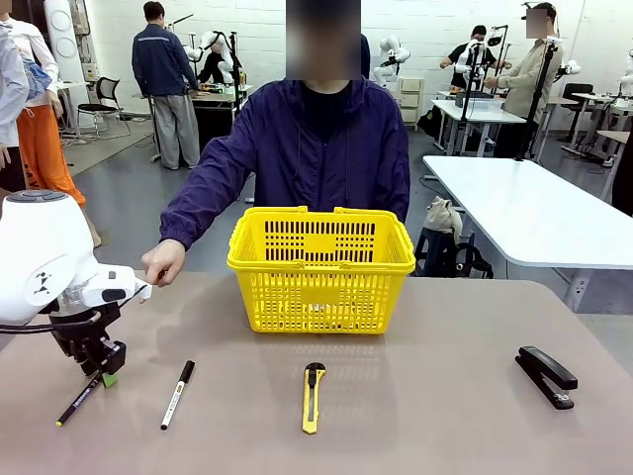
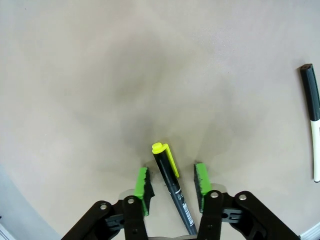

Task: Place the items the person wants into the basket.
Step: Pick up the item the person points to and place it in the Market Basket.

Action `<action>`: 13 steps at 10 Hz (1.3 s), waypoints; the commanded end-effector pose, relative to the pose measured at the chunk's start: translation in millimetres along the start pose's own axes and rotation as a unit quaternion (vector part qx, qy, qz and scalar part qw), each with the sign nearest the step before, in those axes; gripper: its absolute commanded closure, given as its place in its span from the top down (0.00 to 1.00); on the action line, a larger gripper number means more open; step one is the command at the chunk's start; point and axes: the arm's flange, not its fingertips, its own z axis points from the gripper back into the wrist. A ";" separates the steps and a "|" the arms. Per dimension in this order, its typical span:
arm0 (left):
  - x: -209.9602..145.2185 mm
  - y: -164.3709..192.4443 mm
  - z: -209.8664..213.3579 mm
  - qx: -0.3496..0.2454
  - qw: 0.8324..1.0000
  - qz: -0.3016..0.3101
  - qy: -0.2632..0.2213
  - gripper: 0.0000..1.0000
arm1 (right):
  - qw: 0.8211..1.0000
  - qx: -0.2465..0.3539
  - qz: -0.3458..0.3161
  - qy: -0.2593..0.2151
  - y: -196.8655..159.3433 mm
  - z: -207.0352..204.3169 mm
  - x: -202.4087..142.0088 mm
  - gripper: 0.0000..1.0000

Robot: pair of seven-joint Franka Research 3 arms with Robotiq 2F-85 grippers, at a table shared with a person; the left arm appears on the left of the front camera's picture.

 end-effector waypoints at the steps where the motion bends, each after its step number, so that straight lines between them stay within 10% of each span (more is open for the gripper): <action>1: -7.8 -1.8 -1.1 0.017 1.000 0.011 0.017 0.07 | 1.000 0.011 0.006 -0.006 0.1 -1.2 -0.8 1.00; 8: -7.4 0.0 13.8 0.015 0.999 0.006 0.030 0.00 | 1.000 0.011 0.006 -0.006 0.1 -1.2 -0.8 1.00; 13: 1.3 -26.7 203.7 0.043 0.999 -0.022 0.018 0.00 | 1.000 0.011 0.006 -0.006 0.1 -1.2 -0.8 1.00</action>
